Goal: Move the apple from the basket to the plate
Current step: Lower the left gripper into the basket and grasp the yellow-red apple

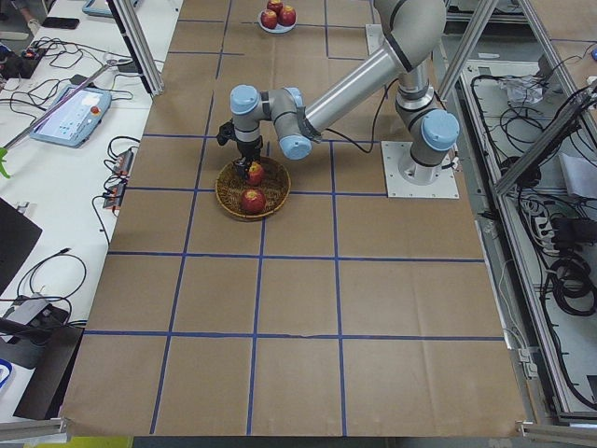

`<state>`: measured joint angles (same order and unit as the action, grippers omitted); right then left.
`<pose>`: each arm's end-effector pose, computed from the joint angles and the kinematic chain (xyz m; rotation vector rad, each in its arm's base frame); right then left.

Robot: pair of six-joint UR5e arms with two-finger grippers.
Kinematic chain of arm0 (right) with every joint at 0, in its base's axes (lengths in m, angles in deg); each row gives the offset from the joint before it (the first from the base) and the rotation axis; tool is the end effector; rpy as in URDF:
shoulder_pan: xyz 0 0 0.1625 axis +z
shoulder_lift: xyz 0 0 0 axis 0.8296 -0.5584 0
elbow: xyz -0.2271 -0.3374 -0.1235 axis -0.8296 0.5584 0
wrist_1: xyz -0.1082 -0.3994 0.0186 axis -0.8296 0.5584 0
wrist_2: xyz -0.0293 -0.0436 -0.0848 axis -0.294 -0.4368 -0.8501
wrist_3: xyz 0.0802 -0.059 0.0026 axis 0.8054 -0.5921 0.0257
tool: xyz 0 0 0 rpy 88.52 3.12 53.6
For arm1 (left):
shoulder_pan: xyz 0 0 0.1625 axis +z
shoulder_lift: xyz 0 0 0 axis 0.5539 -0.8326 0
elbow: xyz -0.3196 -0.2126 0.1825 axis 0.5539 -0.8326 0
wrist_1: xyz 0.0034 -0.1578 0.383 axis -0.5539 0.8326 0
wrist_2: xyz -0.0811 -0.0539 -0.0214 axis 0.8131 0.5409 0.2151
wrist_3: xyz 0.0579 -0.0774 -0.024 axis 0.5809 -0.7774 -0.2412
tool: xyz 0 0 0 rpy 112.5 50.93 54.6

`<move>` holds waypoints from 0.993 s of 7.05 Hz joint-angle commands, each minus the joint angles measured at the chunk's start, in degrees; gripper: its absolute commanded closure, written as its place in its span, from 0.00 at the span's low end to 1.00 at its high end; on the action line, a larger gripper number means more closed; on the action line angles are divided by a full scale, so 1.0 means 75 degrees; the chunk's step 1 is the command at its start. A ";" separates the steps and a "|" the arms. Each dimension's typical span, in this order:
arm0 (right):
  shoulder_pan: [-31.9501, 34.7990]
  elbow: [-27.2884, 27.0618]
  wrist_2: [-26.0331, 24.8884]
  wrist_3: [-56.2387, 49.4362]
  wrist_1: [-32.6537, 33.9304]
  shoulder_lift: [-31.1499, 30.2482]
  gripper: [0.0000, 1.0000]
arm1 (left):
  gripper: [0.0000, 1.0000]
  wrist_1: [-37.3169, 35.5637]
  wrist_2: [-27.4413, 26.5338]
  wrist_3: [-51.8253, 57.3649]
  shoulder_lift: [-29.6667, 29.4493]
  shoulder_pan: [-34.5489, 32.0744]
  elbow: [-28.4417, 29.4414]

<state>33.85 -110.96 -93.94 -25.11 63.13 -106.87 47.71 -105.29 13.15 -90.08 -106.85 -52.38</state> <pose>0.1305 -0.4936 0.4800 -0.0984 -3.1204 0.0229 0.0436 -0.5999 0.1983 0.5506 3.0589 -0.0422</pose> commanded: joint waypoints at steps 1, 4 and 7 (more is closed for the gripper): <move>0.0000 0.0005 0.0000 0.0000 0.0001 -0.0002 0.00 | 0.01 -0.0226 -0.0009 0.0111 -0.0207 0.0000 -0.0013; 0.0000 0.0005 0.0000 0.0000 0.0001 -0.0002 0.00 | 0.55 -0.0179 0.0038 0.0111 -0.0056 -0.0012 -0.0037; 0.0000 0.0017 0.0000 0.0000 0.0012 0.0009 0.00 | 0.63 -0.0050 -0.0032 -0.0039 0.0340 -0.0128 0.0022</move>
<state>33.85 -110.89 -93.94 -25.11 63.16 -106.81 46.87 -105.37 13.70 -89.38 -107.23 -52.38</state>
